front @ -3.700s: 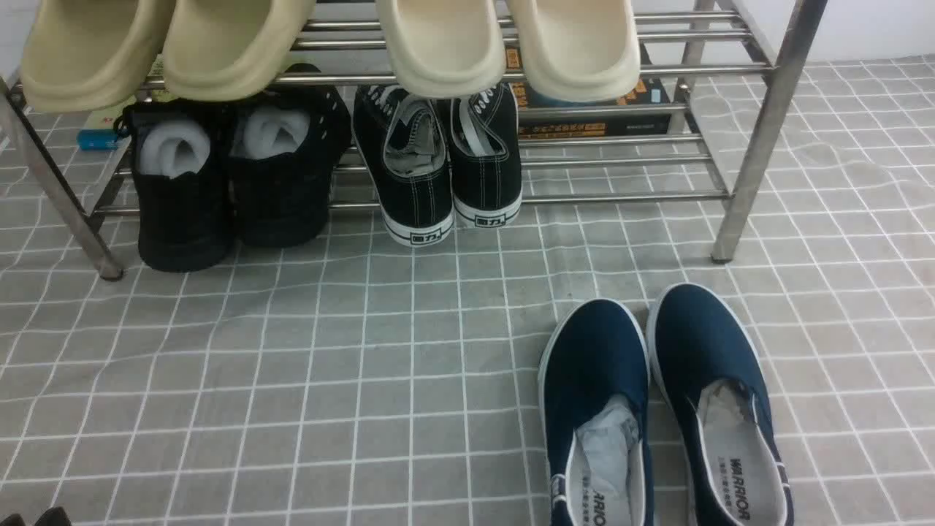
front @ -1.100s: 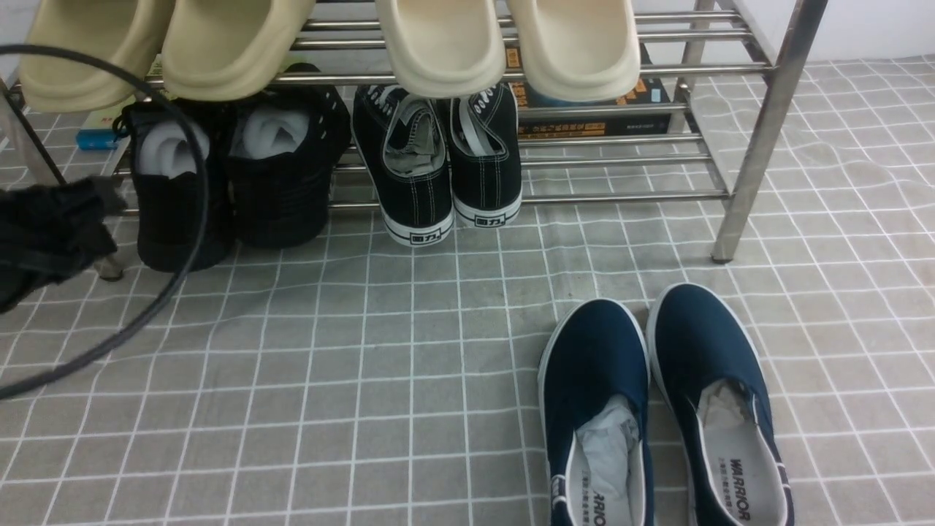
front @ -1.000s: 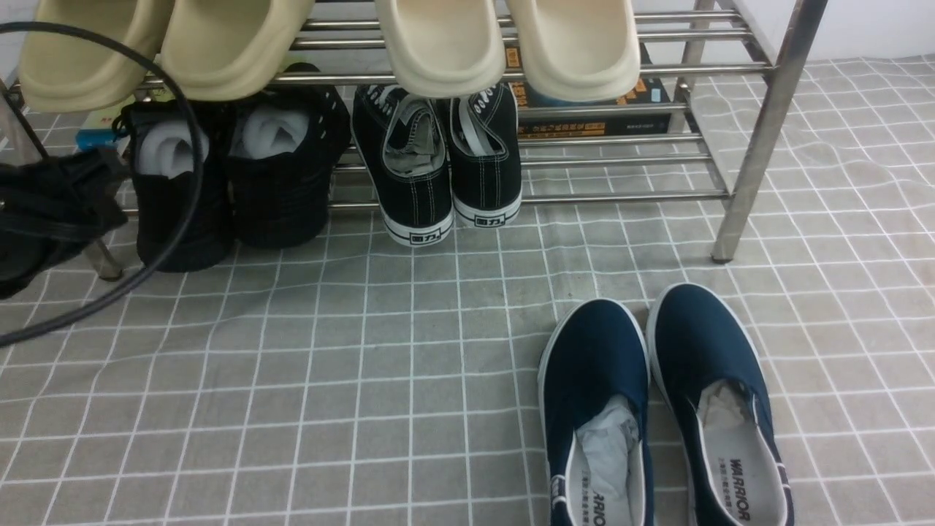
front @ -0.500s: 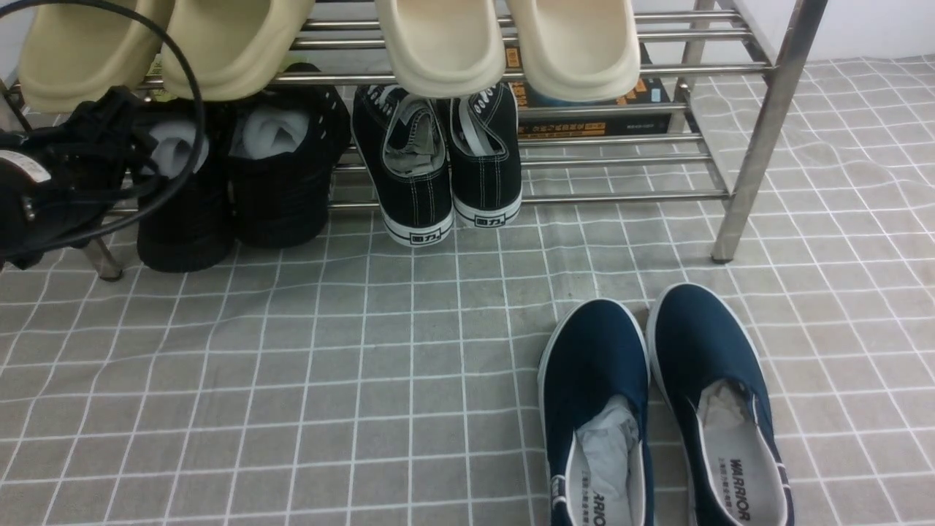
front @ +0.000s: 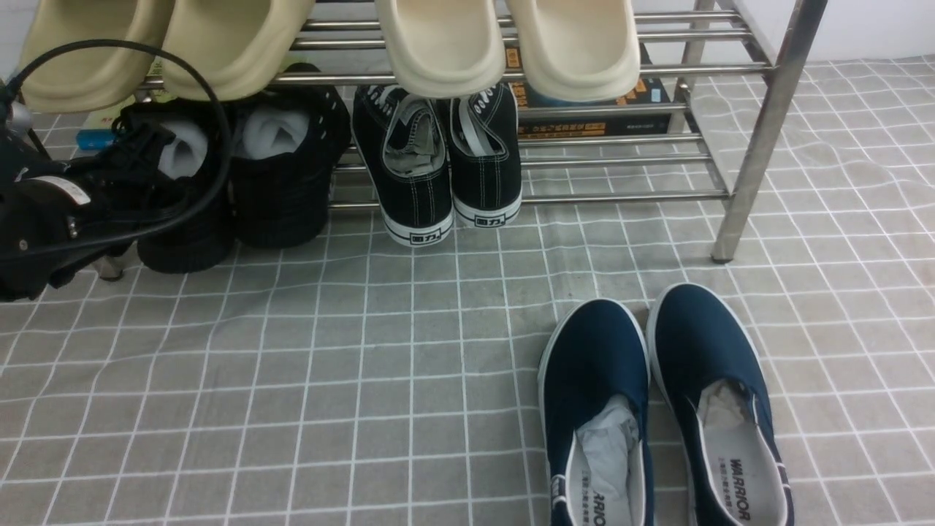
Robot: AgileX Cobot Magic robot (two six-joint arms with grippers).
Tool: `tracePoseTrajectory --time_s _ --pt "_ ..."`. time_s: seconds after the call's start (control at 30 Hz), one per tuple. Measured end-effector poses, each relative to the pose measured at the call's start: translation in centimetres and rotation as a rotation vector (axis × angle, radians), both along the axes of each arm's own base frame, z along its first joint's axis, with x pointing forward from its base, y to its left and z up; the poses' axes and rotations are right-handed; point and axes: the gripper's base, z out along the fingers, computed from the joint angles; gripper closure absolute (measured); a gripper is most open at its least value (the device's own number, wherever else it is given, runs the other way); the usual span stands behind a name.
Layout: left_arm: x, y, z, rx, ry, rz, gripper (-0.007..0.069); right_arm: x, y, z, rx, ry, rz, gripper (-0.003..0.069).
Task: Take the shoes off the shelf with your hand from the grey coffee tablecloth.
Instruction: 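Reach toward the black shoes on the lower shelf of the shoe rack, then set the held shoe down on the floor in front of the rack with the left gripper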
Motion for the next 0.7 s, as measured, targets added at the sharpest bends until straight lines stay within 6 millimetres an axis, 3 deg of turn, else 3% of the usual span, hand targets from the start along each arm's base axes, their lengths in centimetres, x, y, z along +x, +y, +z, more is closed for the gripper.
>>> tracePoseTrajectory --time_s 0.03,0.1,0.33,0.57,0.7 --pt "-0.1 0.0 0.1 -0.001 0.004 0.0 0.0519 0.0 0.0 0.0 0.0 0.0 0.0 0.0421" --pt "-0.4 0.0 0.2 -0.004 0.028 0.0 0.0575 0.0 0.0 0.0 0.0 0.0 0.0 0.0421" --pt "-3.1 0.0 1.6 0.034 0.185 -0.029 0.0583 0.0 0.0 0.0 0.001 0.0 0.0 0.0421" --pt "-8.7 0.1 4.6 0.122 0.362 -0.077 0.0583 0.0 0.0 0.0 0.001 0.0 0.0 0.042" --pt "-11.1 0.3 4.1 0.153 0.439 -0.08 0.0585 0.0 0.0 0.0 0.001 0.0 0.0 0.042"
